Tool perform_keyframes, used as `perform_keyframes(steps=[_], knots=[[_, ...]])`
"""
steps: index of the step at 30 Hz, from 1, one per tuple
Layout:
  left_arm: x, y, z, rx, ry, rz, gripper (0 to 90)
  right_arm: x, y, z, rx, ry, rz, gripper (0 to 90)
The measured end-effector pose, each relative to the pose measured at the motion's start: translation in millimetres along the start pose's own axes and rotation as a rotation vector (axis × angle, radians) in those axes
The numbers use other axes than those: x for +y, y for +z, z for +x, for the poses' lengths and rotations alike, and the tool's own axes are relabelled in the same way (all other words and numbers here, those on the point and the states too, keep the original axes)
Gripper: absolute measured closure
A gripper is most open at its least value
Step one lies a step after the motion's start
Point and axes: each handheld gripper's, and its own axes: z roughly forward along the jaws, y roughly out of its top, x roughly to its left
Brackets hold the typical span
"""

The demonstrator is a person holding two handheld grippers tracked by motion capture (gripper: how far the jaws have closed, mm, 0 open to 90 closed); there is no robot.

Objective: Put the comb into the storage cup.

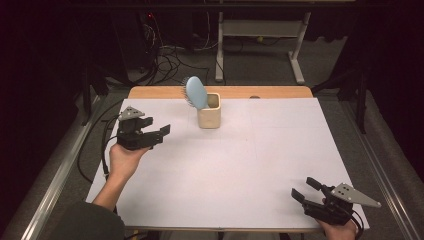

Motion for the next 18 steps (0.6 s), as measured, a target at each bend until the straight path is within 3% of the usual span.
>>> perform_keyframes(steps=[18], knots=[[-10.9, -4.0, 0.4, -0.007, -0.005, 0.002, 29.4, -0.1, 0.2, 0.1, 0.0, 0.003, 0.002, 27.1]])
